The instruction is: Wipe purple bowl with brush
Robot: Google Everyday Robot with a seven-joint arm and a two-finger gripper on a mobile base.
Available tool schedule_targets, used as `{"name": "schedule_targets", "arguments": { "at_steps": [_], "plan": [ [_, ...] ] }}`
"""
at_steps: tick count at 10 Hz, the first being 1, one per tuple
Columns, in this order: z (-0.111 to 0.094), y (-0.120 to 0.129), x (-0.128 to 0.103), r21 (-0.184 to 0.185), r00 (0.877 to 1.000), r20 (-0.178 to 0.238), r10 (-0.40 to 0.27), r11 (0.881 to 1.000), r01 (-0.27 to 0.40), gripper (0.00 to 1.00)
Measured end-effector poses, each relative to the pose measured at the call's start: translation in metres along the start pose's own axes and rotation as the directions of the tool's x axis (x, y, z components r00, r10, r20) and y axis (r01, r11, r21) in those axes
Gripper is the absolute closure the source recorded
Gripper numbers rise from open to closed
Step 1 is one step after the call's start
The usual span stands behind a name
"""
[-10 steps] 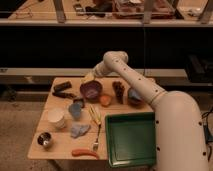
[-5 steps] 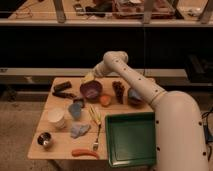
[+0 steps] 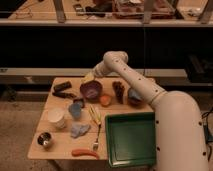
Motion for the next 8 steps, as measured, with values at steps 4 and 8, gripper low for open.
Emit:
{"name": "schedule_targets", "arguments": {
  "at_steps": [4, 8],
  "plan": [
    [0.002, -0.033, 0.012, 0.016, 0.995, 0.036, -0.096, 0.995, 0.096, 0.2],
    [0.009, -0.066, 0.025, 0.016, 0.984, 0.068, -0.167, 0.986, 0.166, 0.2]
  ]
}}
